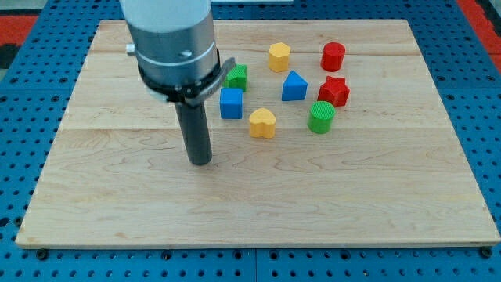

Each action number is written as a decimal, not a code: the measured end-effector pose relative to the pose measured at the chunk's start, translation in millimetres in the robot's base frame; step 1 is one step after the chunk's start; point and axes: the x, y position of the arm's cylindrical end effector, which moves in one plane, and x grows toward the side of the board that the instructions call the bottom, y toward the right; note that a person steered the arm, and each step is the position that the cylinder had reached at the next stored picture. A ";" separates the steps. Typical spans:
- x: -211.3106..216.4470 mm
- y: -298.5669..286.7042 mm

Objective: Put the blue cube into the green star

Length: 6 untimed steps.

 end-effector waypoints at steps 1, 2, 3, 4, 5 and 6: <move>-25.5 2.4; -45.7 11.6; -61.7 12.6; -70.9 16.3; -71.6 20.8; -72.0 20.8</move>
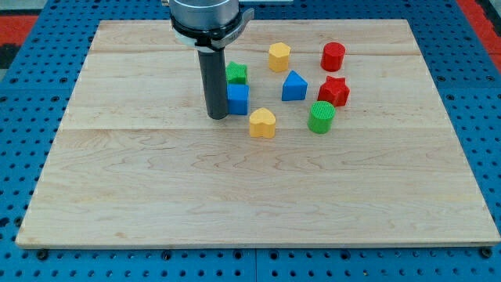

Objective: Put the blue cube into the green star

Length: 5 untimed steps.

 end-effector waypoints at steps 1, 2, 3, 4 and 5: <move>-3.8 0.0; -9.2 0.0; -9.2 0.0; -11.3 -32.9; -30.2 -42.0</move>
